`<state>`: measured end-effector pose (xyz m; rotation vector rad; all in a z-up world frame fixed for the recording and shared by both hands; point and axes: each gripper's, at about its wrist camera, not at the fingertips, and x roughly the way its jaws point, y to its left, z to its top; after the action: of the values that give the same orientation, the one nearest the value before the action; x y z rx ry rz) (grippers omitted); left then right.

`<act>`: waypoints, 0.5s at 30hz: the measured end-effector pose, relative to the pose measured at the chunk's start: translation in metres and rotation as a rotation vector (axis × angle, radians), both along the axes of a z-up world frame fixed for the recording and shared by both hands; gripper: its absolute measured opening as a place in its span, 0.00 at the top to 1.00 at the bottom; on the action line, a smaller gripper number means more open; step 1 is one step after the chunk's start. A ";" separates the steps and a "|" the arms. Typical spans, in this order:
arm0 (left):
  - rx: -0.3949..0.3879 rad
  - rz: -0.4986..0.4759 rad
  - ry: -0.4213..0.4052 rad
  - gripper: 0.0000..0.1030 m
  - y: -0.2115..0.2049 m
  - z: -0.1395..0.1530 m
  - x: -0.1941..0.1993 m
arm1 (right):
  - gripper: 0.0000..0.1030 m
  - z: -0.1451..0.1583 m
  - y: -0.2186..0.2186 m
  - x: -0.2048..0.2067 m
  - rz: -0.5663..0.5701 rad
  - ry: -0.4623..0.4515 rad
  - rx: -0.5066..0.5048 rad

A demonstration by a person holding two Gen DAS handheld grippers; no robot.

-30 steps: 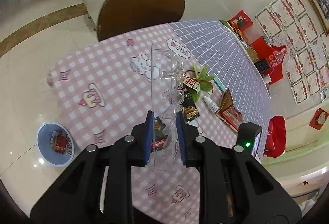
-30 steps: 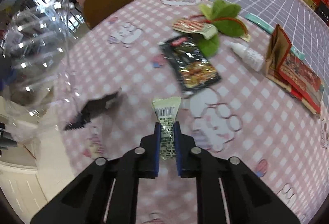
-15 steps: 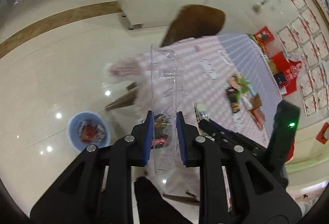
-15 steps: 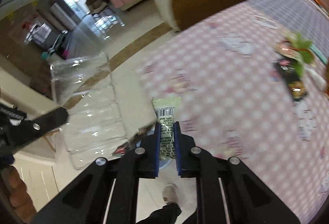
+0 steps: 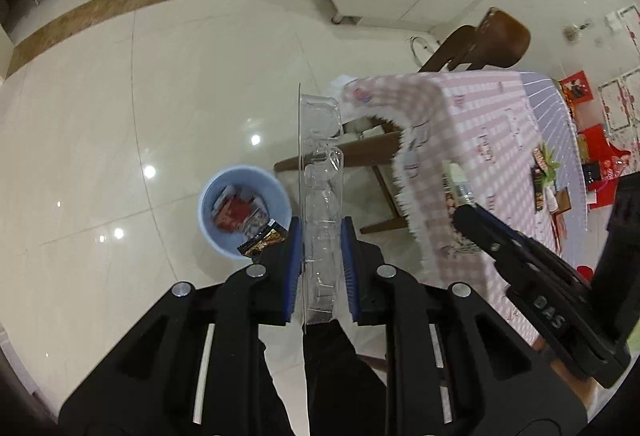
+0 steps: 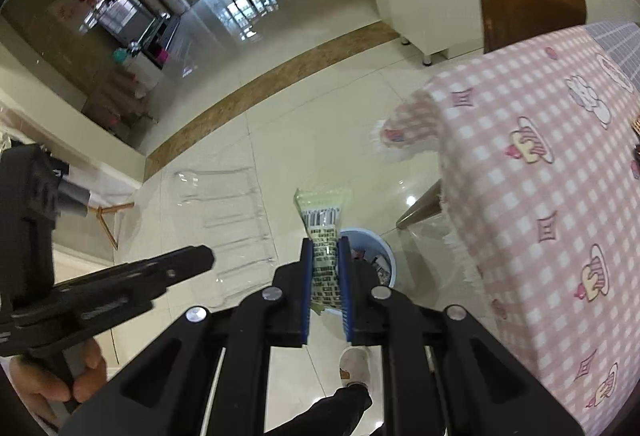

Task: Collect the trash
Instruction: 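Carry the plastic tray and snack packet toward the blue bin, then open the left tool over the blue bin while the right tool opens above it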

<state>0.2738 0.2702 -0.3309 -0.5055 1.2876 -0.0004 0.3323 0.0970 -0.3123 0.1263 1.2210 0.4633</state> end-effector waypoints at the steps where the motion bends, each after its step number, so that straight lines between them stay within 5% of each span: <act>1: -0.005 0.007 0.007 0.81 0.004 -0.003 0.000 | 0.88 0.001 0.004 -0.002 0.004 0.001 -0.003; 7: -0.063 0.024 0.066 0.80 0.013 -0.016 0.009 | 0.88 0.003 0.022 -0.004 0.015 0.008 -0.015; 8: -0.086 0.022 0.082 0.76 0.014 -0.020 0.012 | 0.88 0.003 0.022 -0.003 0.016 0.009 -0.016; 10: -0.089 0.022 0.109 0.36 0.013 -0.024 0.014 | 0.88 0.003 0.023 -0.001 0.014 0.011 -0.019; 15: -0.052 0.041 0.116 0.36 0.019 -0.025 0.015 | 0.88 -0.001 0.026 0.002 0.014 0.025 -0.024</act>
<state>0.2891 0.2891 -0.3559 -0.5833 1.3929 0.0298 0.3344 0.1231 -0.3133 0.1033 1.2521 0.4608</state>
